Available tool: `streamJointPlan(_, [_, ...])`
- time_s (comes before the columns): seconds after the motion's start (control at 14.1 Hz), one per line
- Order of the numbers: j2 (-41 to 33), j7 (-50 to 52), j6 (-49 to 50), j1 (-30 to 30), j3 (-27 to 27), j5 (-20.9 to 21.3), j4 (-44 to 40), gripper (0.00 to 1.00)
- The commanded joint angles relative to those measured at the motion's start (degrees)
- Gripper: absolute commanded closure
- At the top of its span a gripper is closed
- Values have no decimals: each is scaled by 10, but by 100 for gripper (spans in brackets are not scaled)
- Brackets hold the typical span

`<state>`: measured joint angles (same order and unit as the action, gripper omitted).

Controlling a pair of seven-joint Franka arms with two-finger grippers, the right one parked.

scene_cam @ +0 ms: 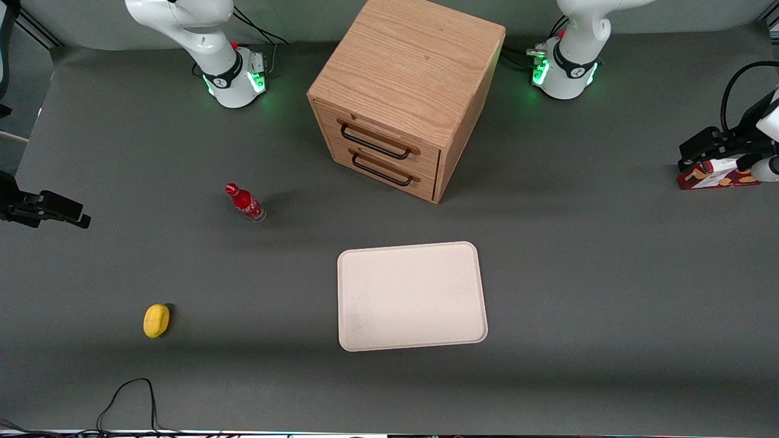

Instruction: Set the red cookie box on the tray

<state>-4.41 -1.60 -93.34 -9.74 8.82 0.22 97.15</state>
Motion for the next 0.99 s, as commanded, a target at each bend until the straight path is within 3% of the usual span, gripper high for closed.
streamJointPlan(0.0, [-3,9,-9,1,1,0,0,0])
streamJointPlan(0.35, [-2,-50,11,1,-23,14,10,0])
streamJointPlan(0.57, [-2,-300,-26,1,-95,37,44,0])
streamJointPlan(0.92, [-6,-615,-126,-15,-201,47,116,1])
